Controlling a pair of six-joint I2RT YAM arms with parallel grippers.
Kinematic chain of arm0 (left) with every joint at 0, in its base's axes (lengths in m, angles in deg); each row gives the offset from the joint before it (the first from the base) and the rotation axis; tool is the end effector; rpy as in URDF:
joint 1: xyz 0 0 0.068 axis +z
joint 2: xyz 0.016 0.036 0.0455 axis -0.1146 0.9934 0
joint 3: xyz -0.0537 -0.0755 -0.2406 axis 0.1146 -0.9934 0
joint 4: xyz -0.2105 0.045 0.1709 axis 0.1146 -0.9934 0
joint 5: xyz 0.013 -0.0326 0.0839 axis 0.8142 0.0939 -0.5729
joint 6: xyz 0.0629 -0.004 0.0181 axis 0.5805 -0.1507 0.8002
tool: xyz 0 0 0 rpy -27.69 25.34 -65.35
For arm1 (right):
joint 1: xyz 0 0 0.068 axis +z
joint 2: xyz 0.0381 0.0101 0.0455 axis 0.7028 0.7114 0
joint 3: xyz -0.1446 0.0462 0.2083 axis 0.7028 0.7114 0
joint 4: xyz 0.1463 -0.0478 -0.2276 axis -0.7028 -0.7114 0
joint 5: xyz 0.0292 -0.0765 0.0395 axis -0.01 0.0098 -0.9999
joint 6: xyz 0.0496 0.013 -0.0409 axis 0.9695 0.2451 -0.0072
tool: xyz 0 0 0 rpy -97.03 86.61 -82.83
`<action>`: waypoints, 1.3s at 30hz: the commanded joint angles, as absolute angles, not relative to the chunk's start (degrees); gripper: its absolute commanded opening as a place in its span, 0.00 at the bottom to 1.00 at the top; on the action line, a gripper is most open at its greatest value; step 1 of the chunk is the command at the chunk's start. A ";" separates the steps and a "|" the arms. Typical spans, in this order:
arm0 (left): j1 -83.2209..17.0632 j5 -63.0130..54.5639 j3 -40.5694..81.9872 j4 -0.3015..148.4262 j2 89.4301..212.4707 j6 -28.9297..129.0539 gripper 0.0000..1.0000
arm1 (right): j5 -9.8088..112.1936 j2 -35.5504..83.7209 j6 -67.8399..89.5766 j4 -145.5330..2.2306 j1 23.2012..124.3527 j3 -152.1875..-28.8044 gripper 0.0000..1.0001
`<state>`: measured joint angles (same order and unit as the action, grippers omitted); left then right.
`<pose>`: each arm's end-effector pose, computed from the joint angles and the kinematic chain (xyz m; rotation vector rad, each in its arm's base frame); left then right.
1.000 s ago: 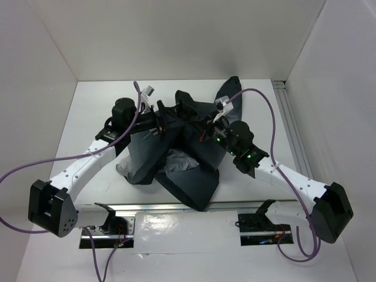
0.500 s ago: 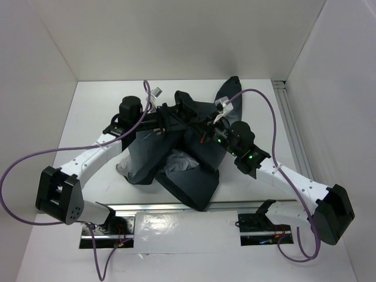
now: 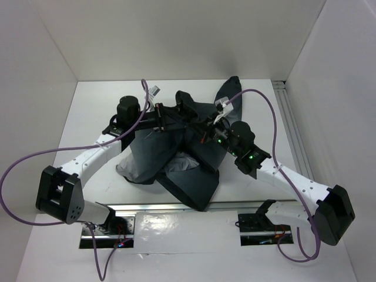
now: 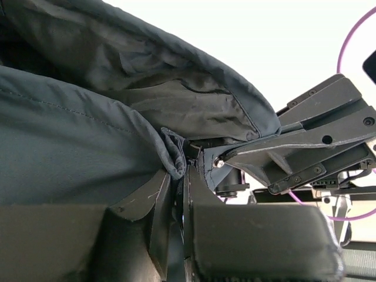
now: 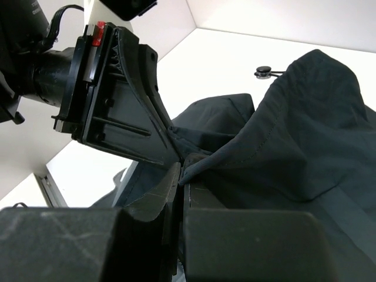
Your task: Zip up the jacket
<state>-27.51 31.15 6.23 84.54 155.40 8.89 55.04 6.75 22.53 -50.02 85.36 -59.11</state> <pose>0.3130 -0.1578 0.2974 0.0960 1.9751 -1.5496 0.2250 0.1982 0.3097 -0.3639 1.5680 0.8625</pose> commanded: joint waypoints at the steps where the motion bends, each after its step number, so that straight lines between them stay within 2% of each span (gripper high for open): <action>1: -27.50 34.00 4.97 89.62 155.52 7.33 0.00 | 55.93 4.62 21.81 -50.58 85.61 -61.09 0.00; 16: -27.50 34.01 -0.75 90.06 147.98 6.53 0.00 | 62.79 6.02 18.56 -49.17 85.61 -63.20 0.00; 25: -27.50 28.04 1.61 79.29 144.10 11.80 0.00 | 60.16 6.02 19.17 -46.10 85.08 -62.67 0.00; 29: -27.50 23.74 6.53 70.59 143.58 17.16 0.56 | 57.35 6.02 19.17 -46.09 85.08 -63.46 0.00; 30: -27.50 22.59 7.59 68.81 143.57 19.78 0.85 | 56.12 6.54 18.56 -46.09 85.08 -64.16 0.00; 32: -26.80 19.87 11.09 65.30 142.96 22.52 0.93 | 54.45 6.55 17.86 -47.14 85.08 -64.78 0.00; 34: -26.27 18.63 13.48 61.51 142.96 25.86 0.95 | 51.82 6.55 17.15 -48.72 85.08 -65.66 0.00; 37: -23.99 17.92 17.44 60.97 142.96 27.89 0.89 | 49.53 7.08 16.10 -50.04 85.08 -66.89 0.00; 38: -23.98 20.19 18.40 61.58 143.74 28.76 0.85 | 49.52 7.08 16.09 -50.05 85.08 -66.89 0.00; 39: -23.98 22.65 20.50 62.63 144.62 29.55 0.85 | 49.52 7.08 16.09 -50.05 85.08 -66.89 0.00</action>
<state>-24.84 20.38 15.76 62.64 144.93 24.28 52.53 7.14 17.79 -51.44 85.12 -63.79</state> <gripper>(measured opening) 0.857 0.034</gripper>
